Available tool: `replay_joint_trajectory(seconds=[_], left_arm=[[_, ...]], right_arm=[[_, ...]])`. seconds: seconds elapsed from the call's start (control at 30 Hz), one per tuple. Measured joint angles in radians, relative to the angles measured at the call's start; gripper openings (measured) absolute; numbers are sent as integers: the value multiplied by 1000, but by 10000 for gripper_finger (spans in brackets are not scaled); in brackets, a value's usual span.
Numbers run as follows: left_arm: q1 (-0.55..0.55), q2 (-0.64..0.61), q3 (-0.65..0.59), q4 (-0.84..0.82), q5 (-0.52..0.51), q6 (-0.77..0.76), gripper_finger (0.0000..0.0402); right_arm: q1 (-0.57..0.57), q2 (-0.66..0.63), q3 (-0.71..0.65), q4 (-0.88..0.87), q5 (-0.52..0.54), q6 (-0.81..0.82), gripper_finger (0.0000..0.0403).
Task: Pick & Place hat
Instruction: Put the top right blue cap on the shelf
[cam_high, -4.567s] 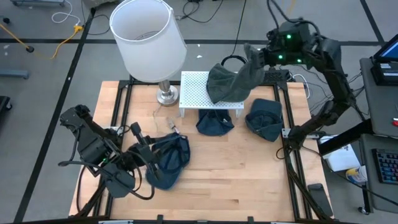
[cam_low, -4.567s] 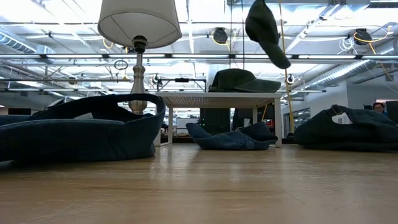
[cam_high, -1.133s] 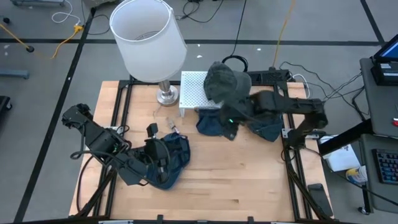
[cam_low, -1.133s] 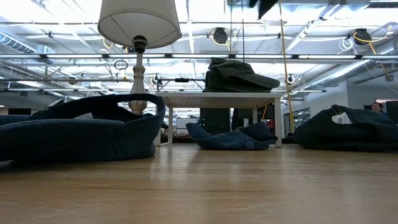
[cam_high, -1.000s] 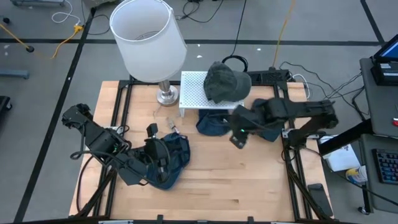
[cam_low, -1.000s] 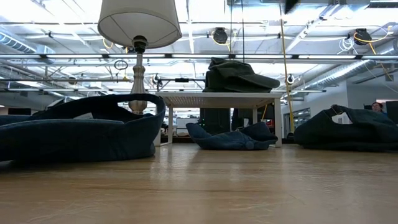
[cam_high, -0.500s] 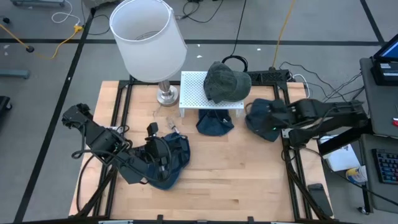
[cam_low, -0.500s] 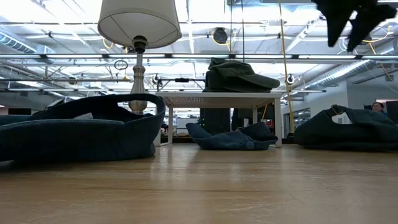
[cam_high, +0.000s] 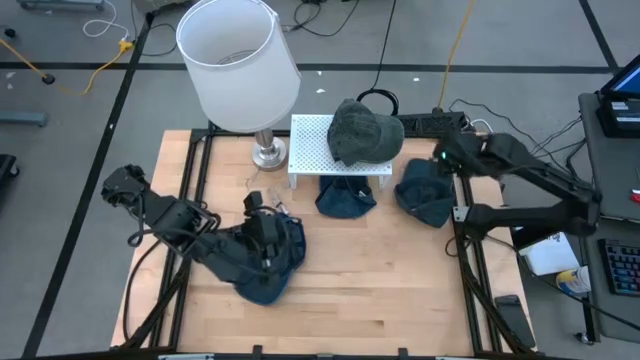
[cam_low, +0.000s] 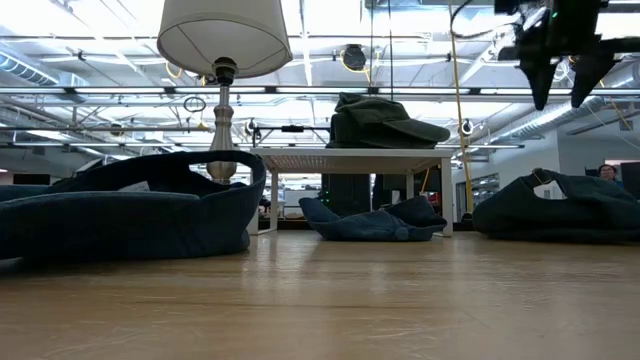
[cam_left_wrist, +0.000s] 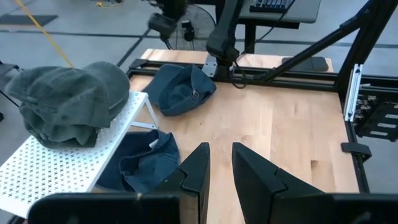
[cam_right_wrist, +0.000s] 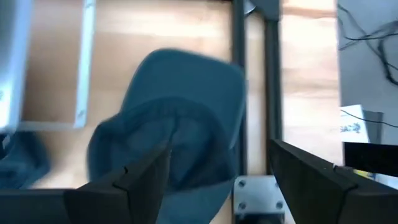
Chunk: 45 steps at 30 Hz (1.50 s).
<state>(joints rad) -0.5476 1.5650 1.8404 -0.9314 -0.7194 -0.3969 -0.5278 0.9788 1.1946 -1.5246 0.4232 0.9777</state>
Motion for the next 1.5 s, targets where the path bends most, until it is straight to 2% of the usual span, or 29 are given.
replay_joint_trajectory(seconds=[0.23,0.33,0.57,0.73,0.87,1.0,1.23,1.37,1.5], left_arm=[[34,0,0,-2,59,16,72],[43,0,0,-2,68,29,72],[59,0,0,-3,75,30,72],[71,0,0,-10,119,30,72],[76,0,0,-9,120,30,72],[83,0,0,-9,120,28,72],[88,0,0,-9,121,28,72],[89,0,0,-9,124,31,72],[91,0,0,-9,120,33,72]], right_arm=[[-324,38,0,140,-10,-266,265],[-440,64,0,213,-71,-370,265],[-615,137,-73,358,-196,-502,265],[-653,157,-219,445,-243,-528,265],[-663,157,-345,543,-296,-519,265],[-664,157,-454,607,-303,-491,265],[-664,157,-542,713,-354,-491,261],[-664,156,-542,712,-351,-520,222],[-664,156,-542,694,-351,-526,136]])
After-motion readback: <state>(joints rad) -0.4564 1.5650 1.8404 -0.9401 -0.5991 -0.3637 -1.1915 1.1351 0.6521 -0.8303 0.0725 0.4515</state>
